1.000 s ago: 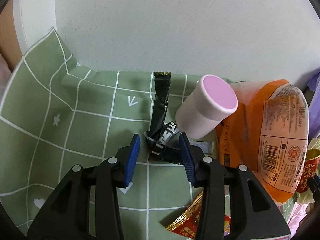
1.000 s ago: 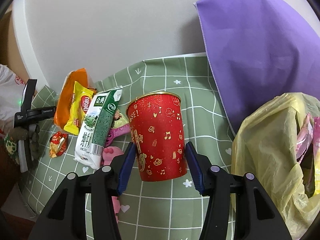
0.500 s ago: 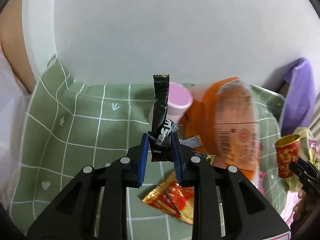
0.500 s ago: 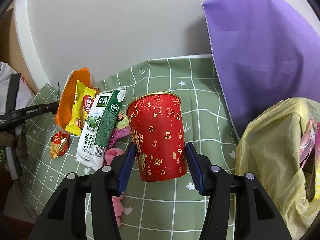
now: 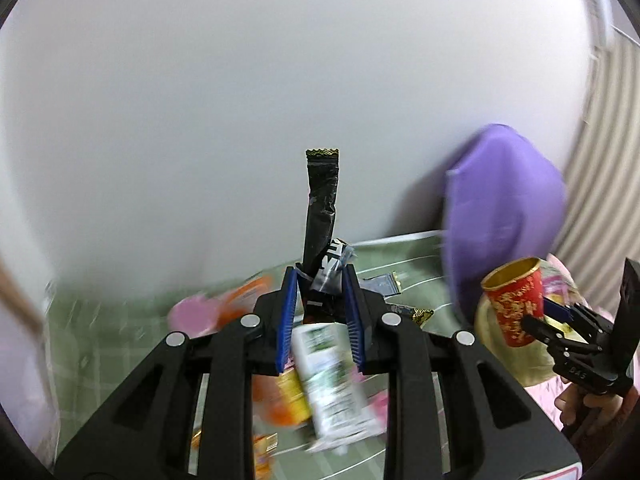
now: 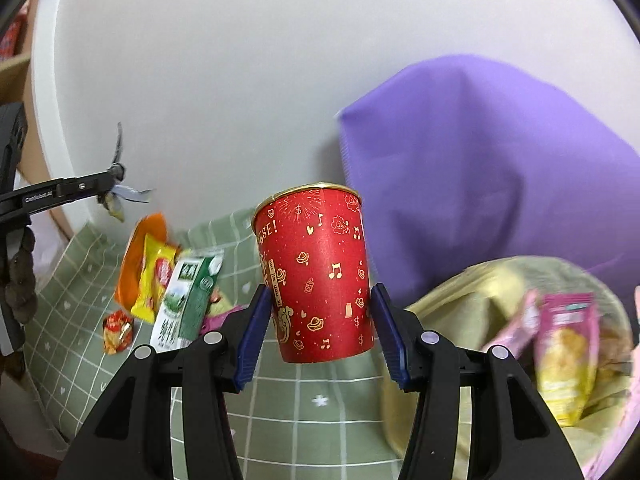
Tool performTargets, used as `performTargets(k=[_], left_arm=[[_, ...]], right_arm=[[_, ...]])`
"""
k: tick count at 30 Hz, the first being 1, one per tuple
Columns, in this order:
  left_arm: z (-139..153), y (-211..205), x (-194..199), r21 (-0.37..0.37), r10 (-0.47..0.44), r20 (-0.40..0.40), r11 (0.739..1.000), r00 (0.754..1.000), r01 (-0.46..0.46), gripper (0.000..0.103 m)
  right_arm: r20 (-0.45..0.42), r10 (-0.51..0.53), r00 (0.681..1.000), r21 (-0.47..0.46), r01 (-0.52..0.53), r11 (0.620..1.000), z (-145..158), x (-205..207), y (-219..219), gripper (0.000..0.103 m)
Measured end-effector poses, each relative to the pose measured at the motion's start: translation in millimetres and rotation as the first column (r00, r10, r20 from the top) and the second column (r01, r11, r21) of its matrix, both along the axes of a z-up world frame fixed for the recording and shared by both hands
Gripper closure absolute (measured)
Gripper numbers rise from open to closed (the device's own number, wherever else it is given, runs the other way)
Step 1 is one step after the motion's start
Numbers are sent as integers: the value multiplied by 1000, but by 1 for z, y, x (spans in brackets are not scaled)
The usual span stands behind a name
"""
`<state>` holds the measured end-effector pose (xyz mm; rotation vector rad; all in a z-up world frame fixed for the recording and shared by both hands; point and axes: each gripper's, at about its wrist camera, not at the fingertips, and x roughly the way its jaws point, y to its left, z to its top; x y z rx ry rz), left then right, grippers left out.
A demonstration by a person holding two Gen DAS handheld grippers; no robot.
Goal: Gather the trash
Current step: 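Carry the black wrapper and red cup over the yellow bag with both tools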
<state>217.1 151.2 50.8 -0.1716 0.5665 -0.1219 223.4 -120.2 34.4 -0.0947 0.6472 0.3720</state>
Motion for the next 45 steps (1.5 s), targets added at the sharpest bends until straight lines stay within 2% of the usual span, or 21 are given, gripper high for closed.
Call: performTargets(k=[3,7,13,19,22,25,27,30,33,38,42,45], left_arm=[[15,-43,10,10,-110,34,994,993,110,81],[27,-99,19,35,-245,66,969,967,243,81],[27,-172,28,55,-396,60,918,916,393,81],[22,-221,36,43,-504,29,864,863,502,81],[16,-247,39,25,-569,4,822,823,568,81],[2,-278,44,-4,-637,-51,770,769,638,81],[-12,-303,50,-5,-675,-99,735,731,678,81],[-31,-329,59,-3,-699,-172,705,694,710,81],[-51,-345,66,61,-672,-230,711,703,700,81],[-64,-336,74,49,-657,-247,725,712,687,81],[-65,-328,76,15,-651,-242,739,720,673,81],[-68,-328,78,6,-650,-238,742,721,671,80]], right_arm=[[36,-43,998,2,43,999,15,-5,-20,54],[83,-123,989,3,123,992,34,-14,-58,54],[125,-253,959,6,254,967,50,-29,-113,54],[134,-380,915,25,380,925,55,-38,-173,54],[123,-419,899,43,417,908,56,-41,-199,54],[112,-435,893,45,433,900,53,-38,-213,54],[106,-431,896,37,429,902,51,-35,-216,54],[68,-397,915,25,396,918,41,-23,-218,54],[7,-358,934,8,358,934,23,0,-216,54],[-159,-285,945,-45,281,959,-21,46,-203,54],[-203,-256,945,-122,235,964,-38,48,-192,55],[-222,-274,936,-121,252,960,-42,42,-195,55]])
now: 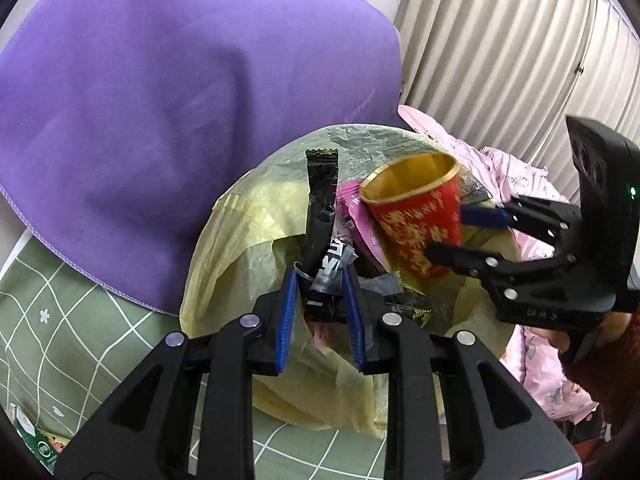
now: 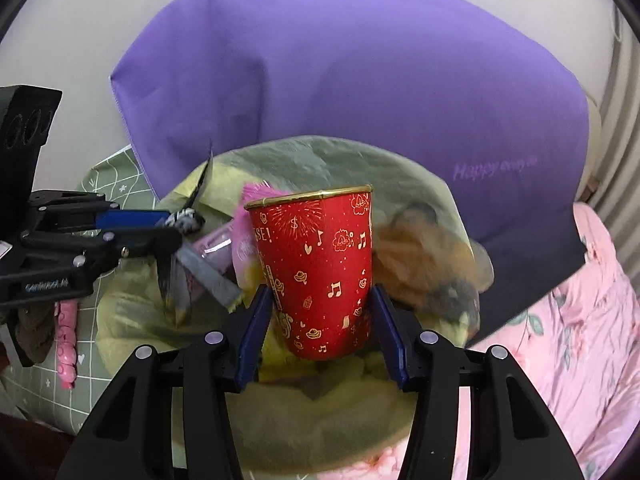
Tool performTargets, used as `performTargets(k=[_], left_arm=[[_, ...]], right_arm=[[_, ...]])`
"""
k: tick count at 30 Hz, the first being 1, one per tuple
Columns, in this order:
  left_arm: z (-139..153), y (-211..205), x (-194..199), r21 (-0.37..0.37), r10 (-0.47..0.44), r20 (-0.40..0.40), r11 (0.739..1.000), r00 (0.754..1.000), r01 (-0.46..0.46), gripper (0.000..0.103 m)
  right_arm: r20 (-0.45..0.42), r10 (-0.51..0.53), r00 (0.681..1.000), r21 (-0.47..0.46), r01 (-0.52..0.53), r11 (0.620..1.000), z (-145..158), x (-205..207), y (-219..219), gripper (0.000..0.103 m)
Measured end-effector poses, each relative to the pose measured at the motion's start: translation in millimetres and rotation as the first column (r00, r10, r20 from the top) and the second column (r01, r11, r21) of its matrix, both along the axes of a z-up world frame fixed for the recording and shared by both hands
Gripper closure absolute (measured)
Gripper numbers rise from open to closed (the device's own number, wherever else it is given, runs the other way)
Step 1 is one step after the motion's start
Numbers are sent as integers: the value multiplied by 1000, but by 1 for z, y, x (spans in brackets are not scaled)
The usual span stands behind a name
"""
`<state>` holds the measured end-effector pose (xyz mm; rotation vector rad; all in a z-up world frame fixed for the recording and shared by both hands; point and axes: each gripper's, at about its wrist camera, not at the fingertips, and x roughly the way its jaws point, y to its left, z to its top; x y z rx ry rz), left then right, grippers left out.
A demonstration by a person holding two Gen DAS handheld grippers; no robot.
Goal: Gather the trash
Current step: 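Carry the black wrapper and red cup over the yellow bag with both tools, then open both tools to drop the black wrapper and red cup into the bag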
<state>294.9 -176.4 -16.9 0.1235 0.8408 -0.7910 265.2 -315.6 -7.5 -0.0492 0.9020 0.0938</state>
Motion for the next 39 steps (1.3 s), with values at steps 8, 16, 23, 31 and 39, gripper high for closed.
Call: performTargets(k=[8,16,23,31,39], left_arm=[[-6,3,10,-9,-16,2,1000,1000,16,80],[-9,4,11,-57,-16,-48,998,999,13,80],[-1,16,14,-122,1,-83,992,997,-11,60],[18,39,-7,-98,128,22,987,991,-126,54],[26,93,-38,-92,288,127,956,949,-278,54]], right_arm=[[40,-72,997,25,71,997,6,-23,-15,55],[99,-93,991,69,86,994,18,-37,-21,55],[122,-71,990,76,62,995,21,-45,-15,53],[153,-82,985,69,73,995,26,-52,-9,52],[192,-39,981,77,24,997,37,-49,19,52]])
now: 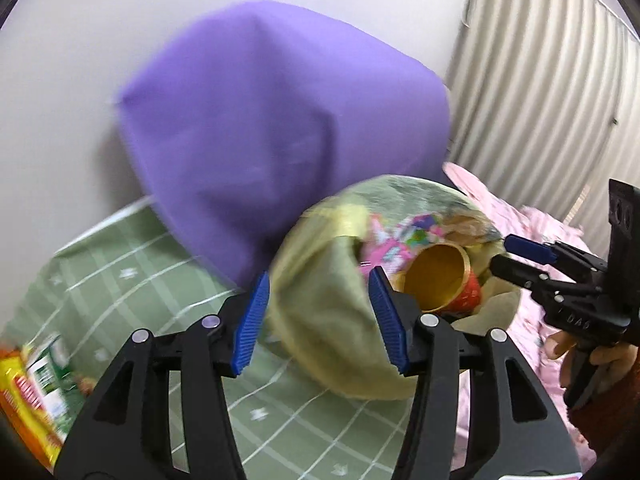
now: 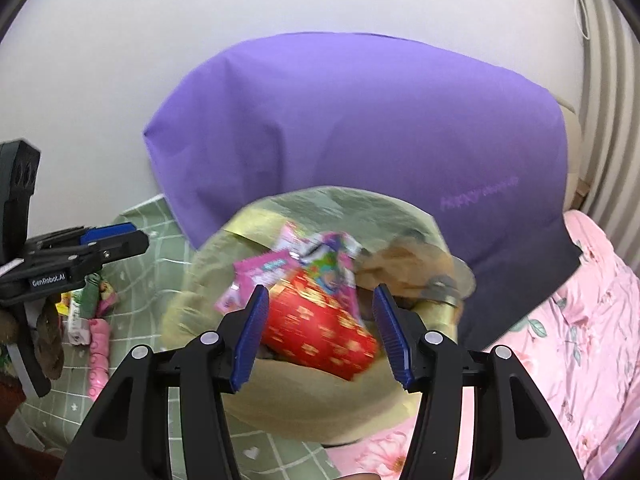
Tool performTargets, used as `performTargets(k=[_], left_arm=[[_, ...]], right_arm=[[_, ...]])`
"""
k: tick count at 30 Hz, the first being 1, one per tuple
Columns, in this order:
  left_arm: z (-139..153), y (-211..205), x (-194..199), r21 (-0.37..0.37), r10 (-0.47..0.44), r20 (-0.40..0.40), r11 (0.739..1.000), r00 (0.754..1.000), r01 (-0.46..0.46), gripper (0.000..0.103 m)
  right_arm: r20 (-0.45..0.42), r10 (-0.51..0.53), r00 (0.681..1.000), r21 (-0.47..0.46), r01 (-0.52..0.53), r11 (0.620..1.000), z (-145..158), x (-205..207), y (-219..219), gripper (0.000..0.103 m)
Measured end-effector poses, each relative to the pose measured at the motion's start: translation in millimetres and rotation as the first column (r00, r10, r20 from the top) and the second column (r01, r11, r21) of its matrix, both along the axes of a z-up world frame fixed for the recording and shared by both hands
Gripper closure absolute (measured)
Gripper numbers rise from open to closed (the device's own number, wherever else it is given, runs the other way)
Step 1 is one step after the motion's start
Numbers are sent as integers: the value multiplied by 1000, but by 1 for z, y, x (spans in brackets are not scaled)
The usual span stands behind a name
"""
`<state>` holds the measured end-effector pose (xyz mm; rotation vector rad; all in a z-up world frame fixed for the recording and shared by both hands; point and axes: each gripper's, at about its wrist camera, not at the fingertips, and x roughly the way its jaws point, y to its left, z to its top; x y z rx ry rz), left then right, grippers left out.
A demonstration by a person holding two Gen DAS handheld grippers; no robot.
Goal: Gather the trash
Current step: 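Open both tools to drop the black wrapper and red cup into the bag, then move both open tools back toward the trash pile on the table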
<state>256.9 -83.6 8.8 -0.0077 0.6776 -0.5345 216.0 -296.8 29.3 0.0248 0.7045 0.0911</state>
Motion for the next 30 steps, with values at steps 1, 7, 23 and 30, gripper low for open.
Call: performTargets(k=[1,7,23,30], left_arm=[[0,8,-3,1,31,9,1000,999,-31,54],[-4,78,-30,20,210,51,977,976,-211,54],[-49,302,-114,-6,669,-56,742,741,-671,54],[-92,317,-131,-21,673,-208,722,710,-691,54]], right_arm=[[10,14,1000,4,-14,1000,2,1,6,52],[40,104,994,38,-106,994,6,7,50,47],[-138,462,876,93,-453,887,-57,31,210,45],[-154,525,837,63,-522,851,-73,30,263,45]])
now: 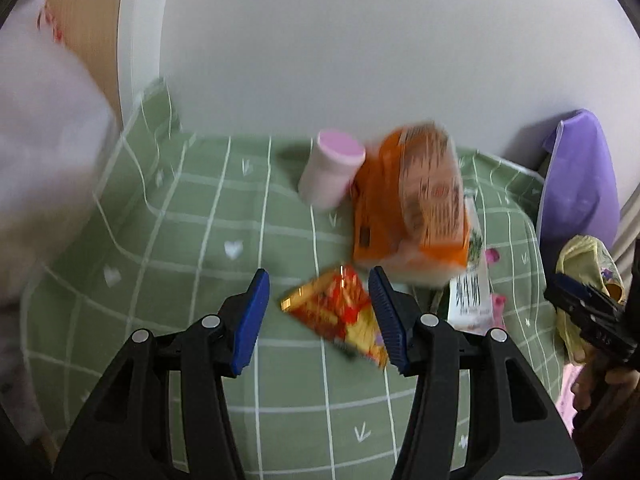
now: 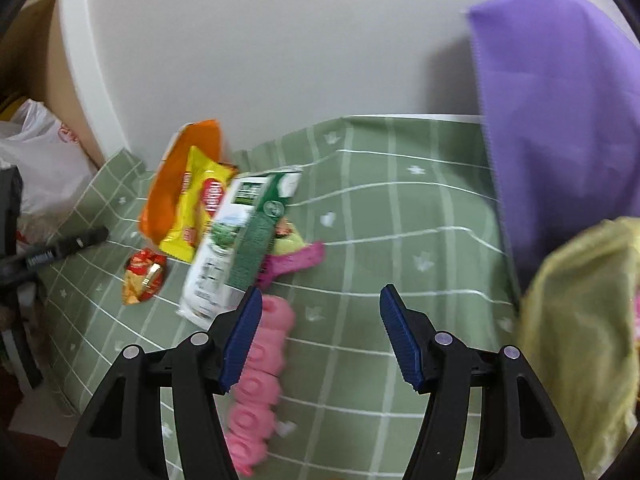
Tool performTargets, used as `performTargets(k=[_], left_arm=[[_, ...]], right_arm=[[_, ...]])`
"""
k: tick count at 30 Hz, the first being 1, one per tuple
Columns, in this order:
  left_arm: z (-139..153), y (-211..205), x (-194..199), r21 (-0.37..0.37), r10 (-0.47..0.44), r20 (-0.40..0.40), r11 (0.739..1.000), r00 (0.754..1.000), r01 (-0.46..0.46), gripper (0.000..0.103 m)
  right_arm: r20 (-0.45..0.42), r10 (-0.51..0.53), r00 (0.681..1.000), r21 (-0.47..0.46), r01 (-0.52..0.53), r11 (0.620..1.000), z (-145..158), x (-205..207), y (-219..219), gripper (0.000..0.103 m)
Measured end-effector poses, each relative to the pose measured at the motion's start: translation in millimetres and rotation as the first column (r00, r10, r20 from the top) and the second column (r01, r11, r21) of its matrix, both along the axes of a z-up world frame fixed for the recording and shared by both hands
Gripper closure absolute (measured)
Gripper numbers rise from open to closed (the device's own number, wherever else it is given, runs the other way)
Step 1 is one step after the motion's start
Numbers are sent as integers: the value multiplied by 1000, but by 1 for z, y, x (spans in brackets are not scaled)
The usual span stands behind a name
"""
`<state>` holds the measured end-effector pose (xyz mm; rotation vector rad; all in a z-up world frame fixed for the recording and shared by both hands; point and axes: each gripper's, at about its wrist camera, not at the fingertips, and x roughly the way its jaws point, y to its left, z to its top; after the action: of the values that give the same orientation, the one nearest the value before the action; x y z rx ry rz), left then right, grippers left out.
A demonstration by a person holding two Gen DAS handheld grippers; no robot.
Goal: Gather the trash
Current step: 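Move both open tools back toward the trash pile on the table, then grasp the white-green SATINE milk carton with the right tool and lift it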
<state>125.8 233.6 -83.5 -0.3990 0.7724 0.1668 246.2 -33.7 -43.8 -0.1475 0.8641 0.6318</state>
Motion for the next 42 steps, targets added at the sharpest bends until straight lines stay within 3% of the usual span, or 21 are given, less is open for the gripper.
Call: performTargets(k=[6,13,19,21,23,28,29,42], left_arm=[[-1,0,-3,10,8,-5,1000,1000,-8,54],[-2,7,-8,42,10,-17,999,1000,-10,54],[-4,9,-3,48,-15,-22,999,1000,16,54],[-6,10,0,39,-16,-23,999,1000,17,54],[-7,11,3,31,-17,-23,999,1000,17,54],[-9,8,11,15,-31,-25,999,999,31,54],[-9,7,13,14,-37,-25,999,999,37,54],[-4,-6,22,11,-75,-16,997,997,76,54]], right_arm=[[-30,61,998,41,-59,997,-7,14,44,45],[-81,49,995,21,-48,999,-23,46,86,45],[-185,66,980,32,-61,998,-42,63,96,45],[-206,91,974,57,-81,995,-44,63,96,53],[-197,105,975,59,-95,994,-41,60,97,70],[-151,129,980,49,-123,991,-25,53,85,78],[-152,128,980,59,-120,991,-22,53,81,88],[-86,-27,996,80,34,996,11,64,16,94]])
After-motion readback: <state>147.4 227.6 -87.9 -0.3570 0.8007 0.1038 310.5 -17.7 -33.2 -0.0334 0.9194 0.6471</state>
